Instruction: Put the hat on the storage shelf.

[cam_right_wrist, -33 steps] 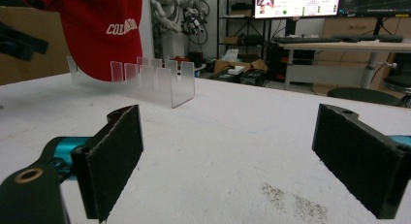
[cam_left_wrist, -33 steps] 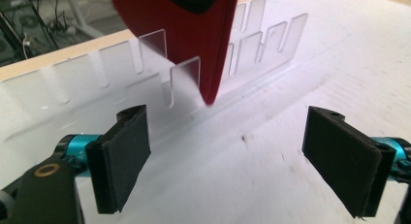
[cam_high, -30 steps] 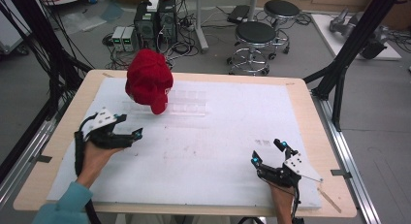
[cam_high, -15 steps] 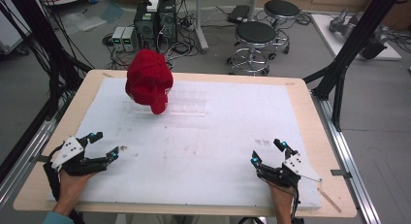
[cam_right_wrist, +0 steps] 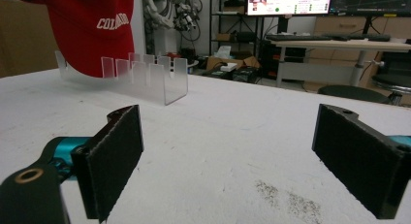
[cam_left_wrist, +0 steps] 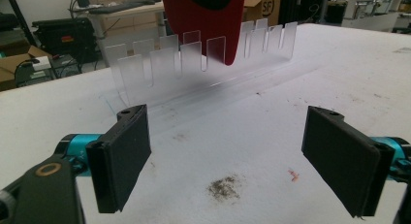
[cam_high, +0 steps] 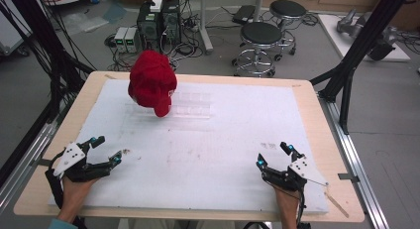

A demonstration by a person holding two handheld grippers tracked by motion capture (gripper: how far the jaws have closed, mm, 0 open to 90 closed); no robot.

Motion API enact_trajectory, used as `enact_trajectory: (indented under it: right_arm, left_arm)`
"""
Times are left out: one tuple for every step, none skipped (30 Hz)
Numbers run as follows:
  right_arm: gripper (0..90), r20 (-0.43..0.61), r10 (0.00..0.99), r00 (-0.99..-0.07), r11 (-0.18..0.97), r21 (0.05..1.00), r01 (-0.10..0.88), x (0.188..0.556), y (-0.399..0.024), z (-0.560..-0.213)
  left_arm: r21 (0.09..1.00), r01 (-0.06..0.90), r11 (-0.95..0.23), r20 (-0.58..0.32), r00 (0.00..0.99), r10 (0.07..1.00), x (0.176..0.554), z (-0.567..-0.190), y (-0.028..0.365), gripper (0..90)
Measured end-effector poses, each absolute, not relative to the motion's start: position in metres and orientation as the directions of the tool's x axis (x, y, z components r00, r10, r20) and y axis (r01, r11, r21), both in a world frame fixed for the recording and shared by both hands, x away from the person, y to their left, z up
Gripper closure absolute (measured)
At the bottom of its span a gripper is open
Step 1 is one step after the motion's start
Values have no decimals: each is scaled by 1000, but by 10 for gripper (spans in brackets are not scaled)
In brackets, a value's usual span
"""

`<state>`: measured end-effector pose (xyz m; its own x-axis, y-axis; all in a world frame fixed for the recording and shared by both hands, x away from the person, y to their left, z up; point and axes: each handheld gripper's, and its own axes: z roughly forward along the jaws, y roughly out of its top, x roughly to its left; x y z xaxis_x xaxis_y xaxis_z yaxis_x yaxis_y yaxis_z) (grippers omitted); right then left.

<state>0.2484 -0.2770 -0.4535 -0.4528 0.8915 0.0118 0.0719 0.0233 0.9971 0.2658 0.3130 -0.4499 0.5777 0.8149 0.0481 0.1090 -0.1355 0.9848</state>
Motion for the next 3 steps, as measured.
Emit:
enact_trajectory:
  right_arm:
    - [100, 9, 892, -453, 28, 997, 74, 249, -277, -453]
    - [100, 6, 892, -451, 30, 997, 73, 249, -277, -453]
    - [100, 11, 893, -450, 27, 997, 78, 249, -277, -453]
  left_arm:
    - [985, 109, -132, 45, 577, 815, 266, -450, 313, 180]
    - [986, 107, -130, 44, 577, 815, 266, -450, 313, 179]
    - [986, 104, -128, 45, 579, 814, 265, -450, 314, 179]
